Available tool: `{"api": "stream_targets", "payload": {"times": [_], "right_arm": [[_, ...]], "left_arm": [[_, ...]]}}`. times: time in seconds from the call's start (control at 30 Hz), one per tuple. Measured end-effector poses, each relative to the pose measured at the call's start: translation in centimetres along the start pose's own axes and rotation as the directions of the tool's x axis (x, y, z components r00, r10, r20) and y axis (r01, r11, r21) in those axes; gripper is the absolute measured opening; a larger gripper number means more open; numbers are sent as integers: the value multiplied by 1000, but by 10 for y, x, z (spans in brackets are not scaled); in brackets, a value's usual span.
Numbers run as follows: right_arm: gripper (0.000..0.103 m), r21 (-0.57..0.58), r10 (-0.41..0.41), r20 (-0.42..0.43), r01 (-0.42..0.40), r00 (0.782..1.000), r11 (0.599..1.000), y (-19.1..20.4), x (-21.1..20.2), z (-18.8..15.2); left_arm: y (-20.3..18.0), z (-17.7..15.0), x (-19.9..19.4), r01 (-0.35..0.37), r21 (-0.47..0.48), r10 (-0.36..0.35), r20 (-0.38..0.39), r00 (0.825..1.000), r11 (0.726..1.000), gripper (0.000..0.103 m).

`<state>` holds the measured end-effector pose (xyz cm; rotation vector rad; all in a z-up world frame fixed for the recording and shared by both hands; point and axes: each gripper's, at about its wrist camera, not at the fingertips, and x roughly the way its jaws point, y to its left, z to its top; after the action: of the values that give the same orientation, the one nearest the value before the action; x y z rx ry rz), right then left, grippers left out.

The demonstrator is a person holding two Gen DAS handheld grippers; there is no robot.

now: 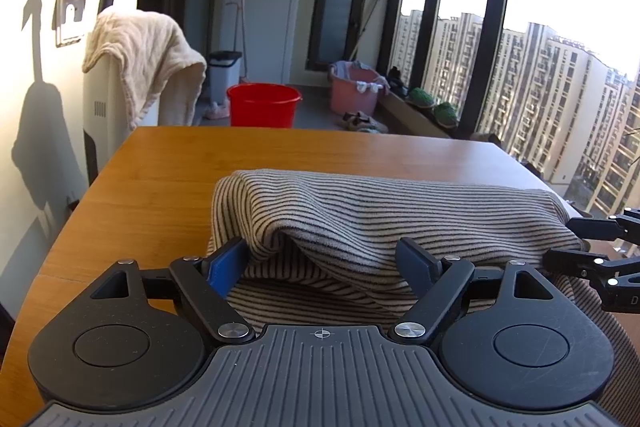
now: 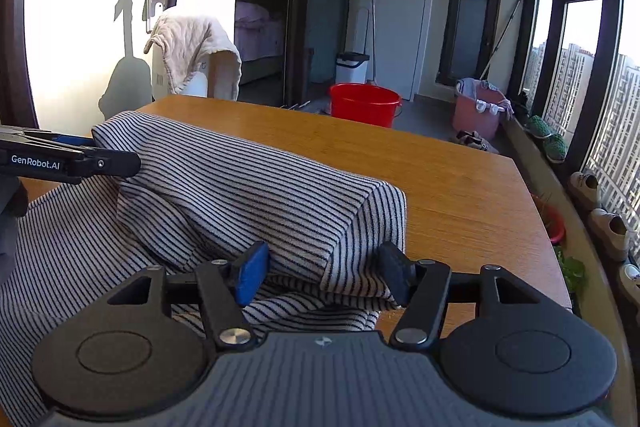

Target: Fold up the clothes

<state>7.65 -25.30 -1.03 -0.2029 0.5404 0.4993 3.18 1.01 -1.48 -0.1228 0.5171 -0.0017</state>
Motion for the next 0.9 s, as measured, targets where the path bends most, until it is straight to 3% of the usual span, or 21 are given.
{"api": "stream_targets", "payload": {"times": [0.1, 0.3, 0.33, 0.4, 0.43, 0.5, 0.57, 0.7, 0.9], "right_arm": [[75, -4, -53, -7, 53, 999, 999, 0, 6, 4], [75, -3, -78, 28, 78, 997, 997, 2, -4, 12], [74, -12, -93, 58, 94, 994, 995, 5, -11, 17], [55, 0, -106, 132, 107, 985, 994, 8, -28, 29], [52, 14, -101, 166, 100, 981, 995, 9, -36, 36], [52, 64, 2, 196, -14, 981, 998, 8, -45, 45], [52, 93, 103, 158, -119, 982, 989, 7, -39, 48], [52, 72, 52, -12, -51, 999, 996, 12, 7, 22], [54, 19, 43, 4, -43, 999, 999, 20, 8, 15]], "left_arm": [[0, 0, -2, 1, -2, -1, 10, 1000, 1000, 88], [3, 0, -2, 18, -19, -18, 14, 1000, 1000, 91], [3, 0, -2, 20, -22, -20, 11, 1000, 1000, 92], [4, 0, -1, 23, -28, -23, 2, 1000, 999, 92], [4, 0, 0, 24, -31, -24, -3, 1000, 999, 92], [5, 0, 0, 23, -33, -24, -7, 1000, 999, 92], [4, -1, 0, 20, -31, -20, -6, 1000, 999, 92], [3, -1, -1, 15, -29, -15, -4, 1000, 999, 93], [3, -1, -1, 17, -35, -17, -11, 1000, 999, 94]]}}
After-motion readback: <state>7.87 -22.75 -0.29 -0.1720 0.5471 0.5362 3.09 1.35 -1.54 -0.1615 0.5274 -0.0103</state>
